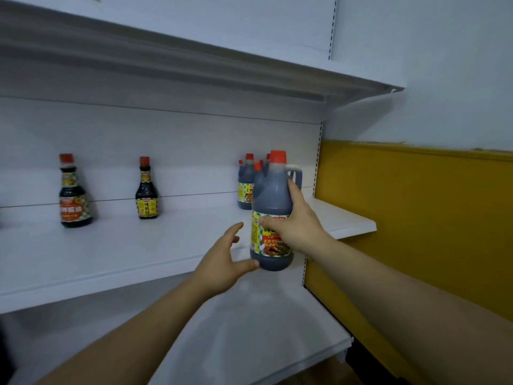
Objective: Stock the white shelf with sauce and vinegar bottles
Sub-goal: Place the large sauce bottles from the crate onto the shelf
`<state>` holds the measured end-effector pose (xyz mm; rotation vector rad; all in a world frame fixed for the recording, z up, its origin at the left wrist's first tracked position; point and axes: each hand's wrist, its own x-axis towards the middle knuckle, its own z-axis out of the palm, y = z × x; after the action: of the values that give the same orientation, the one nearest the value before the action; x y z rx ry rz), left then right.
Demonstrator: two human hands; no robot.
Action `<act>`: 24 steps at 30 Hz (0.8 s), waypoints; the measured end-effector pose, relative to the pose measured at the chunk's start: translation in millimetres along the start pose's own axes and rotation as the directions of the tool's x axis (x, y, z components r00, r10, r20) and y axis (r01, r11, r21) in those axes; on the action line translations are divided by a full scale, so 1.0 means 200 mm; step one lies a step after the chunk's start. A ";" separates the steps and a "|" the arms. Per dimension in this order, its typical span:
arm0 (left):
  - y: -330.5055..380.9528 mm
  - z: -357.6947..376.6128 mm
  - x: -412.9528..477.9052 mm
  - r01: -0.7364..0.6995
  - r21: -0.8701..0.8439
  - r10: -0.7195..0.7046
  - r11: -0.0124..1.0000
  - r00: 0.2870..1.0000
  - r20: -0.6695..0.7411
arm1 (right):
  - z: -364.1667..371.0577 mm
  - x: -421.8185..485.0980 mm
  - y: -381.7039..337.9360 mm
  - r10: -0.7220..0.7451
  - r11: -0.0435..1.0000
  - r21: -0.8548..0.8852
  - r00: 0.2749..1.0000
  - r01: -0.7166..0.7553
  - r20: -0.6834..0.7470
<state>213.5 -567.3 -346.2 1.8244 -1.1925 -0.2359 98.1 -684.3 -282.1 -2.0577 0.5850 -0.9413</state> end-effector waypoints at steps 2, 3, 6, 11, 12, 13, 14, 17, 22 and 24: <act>-0.10 -0.05 0.12 0.008 0.204 -0.013 0.979 1.000 0.024 | 0.03 0.11 0.09 0.004 1.000 -0.001 1.000 -0.004 -0.004; -0.15 -0.07 0.18 0.010 0.297 -0.026 0.955 0.998 0.050 | 0.04 0.16 0.13 0.002 1.000 0.009 1.000 -0.002 -0.010; -0.29 -0.13 0.36 0.007 0.574 -0.093 0.819 0.988 0.120 | 0.07 0.31 0.25 0.011 0.998 0.058 1.000 -0.010 -0.007; -0.48 -0.16 0.55 0.087 0.789 -0.337 0.608 0.928 0.157 | 0.13 0.55 0.45 0.025 0.992 0.125 0.999 -0.028 0.020; -0.50 -0.15 0.57 0.103 0.792 -0.361 0.602 0.920 0.154 | 0.14 0.60 0.49 0.035 0.990 0.136 0.999 -0.037 0.014; -0.53 -0.14 0.59 0.117 0.789 -0.372 0.604 0.917 0.148 | 0.14 0.64 0.52 0.044 0.989 0.141 0.999 -0.045 0.006; -0.55 -0.13 0.60 0.128 0.783 -0.374 0.608 0.917 0.141 | 0.15 0.69 0.55 0.049 0.989 0.142 0.999 -0.050 0.007; -0.59 -0.12 0.61 0.136 0.782 -0.376 0.608 0.917 0.133 | 0.20 0.83 0.66 0.040 0.994 0.098 0.999 -0.040 -0.003; -0.62 -0.11 0.62 0.126 0.798 -0.346 0.589 0.932 0.109 | 0.28 1.02 0.76 0.051 0.997 -0.048 0.996 -0.055 -0.077; -0.63 -0.11 0.61 0.109 0.806 -0.323 0.581 0.940 0.106 | 0.30 1.09 0.78 0.034 0.991 -0.128 0.997 -0.043 -0.070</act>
<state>367.7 -639.5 -393.7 2.8207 -1.3561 -0.0537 266.4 -892.7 -342.3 -2.1276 0.7367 -0.9755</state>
